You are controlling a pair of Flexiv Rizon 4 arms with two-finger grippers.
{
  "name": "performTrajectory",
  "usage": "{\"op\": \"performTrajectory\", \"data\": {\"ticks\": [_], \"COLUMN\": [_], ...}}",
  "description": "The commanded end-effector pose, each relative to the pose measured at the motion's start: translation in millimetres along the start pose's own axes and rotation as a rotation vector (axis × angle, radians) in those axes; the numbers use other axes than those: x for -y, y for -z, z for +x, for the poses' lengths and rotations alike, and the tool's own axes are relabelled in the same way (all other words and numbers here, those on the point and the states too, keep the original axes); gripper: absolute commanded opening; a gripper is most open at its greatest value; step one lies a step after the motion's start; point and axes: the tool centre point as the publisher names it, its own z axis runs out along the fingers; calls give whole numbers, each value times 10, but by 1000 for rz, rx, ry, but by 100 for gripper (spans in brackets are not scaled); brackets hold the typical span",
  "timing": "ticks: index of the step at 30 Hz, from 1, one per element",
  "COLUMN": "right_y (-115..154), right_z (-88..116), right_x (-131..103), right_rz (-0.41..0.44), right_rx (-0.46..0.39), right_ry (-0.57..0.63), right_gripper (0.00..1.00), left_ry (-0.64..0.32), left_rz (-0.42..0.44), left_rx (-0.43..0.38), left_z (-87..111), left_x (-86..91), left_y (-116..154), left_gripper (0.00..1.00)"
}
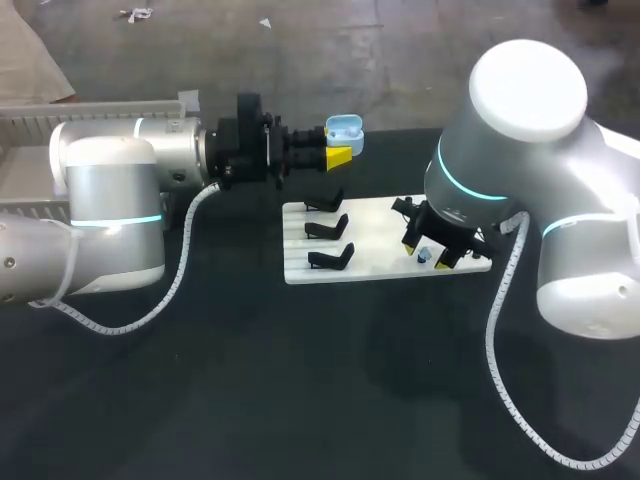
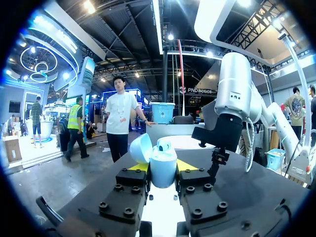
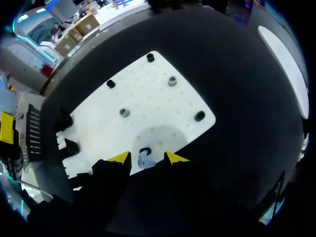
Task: Pick up each earbud case from the left stands, insert the matching earbuds, close the lid, and place the case in the box.
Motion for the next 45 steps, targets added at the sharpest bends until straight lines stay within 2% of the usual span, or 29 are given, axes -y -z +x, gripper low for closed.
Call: {"op": "performTrajectory", "data": {"ticks": [1,8,27,45], "right_y": [-9,-20,-36,-18], "right_z": [0,13,-14,-2], "right_x": [-4,-15,-14,-19], "right_rz": [0,0,3,4], "right_rx": [0,-5,-2,2], "right_ry": [0,3,3,4], "right_gripper": [40,39,25,29], "left_ry": [-3,-3,-3,-3], "left_rz": [-3,-3,-3,-3], "left_rx": [3,3,3,3], "left_z": [6,6,6,6], "left_x": [6,6,6,6], "left_y": [-2,-2,-2,-2], "left_gripper": [0,0,0,0]}}
